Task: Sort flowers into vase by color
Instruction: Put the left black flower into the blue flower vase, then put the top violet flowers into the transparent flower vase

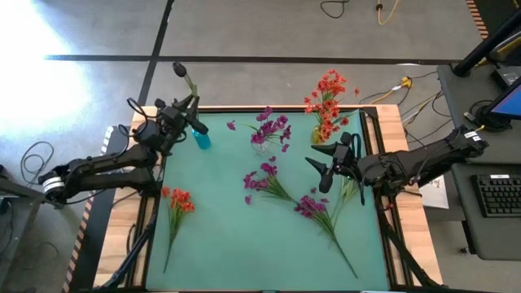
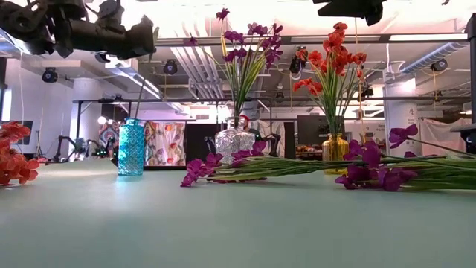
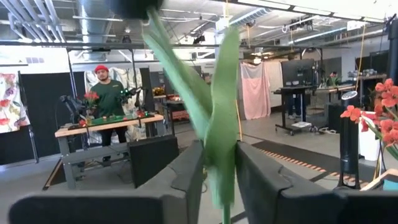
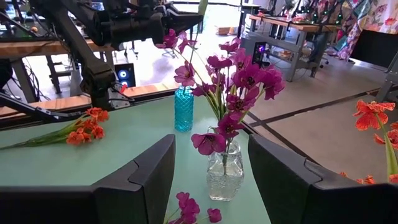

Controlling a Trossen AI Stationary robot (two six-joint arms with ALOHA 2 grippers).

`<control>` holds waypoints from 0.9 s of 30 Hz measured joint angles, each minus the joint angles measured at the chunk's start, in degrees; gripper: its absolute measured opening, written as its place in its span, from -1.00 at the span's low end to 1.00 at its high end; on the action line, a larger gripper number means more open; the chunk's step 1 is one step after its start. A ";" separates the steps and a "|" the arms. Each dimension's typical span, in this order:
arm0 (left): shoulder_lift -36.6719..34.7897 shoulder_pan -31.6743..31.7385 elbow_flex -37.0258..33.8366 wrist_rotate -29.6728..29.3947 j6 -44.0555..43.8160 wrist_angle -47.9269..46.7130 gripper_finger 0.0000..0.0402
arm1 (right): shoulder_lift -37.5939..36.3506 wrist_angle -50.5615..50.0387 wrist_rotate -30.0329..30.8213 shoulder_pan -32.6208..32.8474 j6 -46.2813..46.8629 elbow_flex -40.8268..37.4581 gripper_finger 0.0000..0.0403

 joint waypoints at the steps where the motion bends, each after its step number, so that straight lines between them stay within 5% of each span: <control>1: -0.02 0.00 0.00 0.00 0.00 -0.14 -0.57 | 0.00 0.00 0.00 -0.01 0.01 0.00 -0.03; 15: -1.35 -0.17 0.02 -0.12 -1.17 -6.52 -0.11 | 0.00 -0.02 0.00 -0.01 -0.08 0.00 -0.03; 27: -10.46 -0.96 2.86 -0.15 -6.60 -22.16 -0.04 | -0.01 -0.02 0.00 -0.01 -0.08 0.00 -0.03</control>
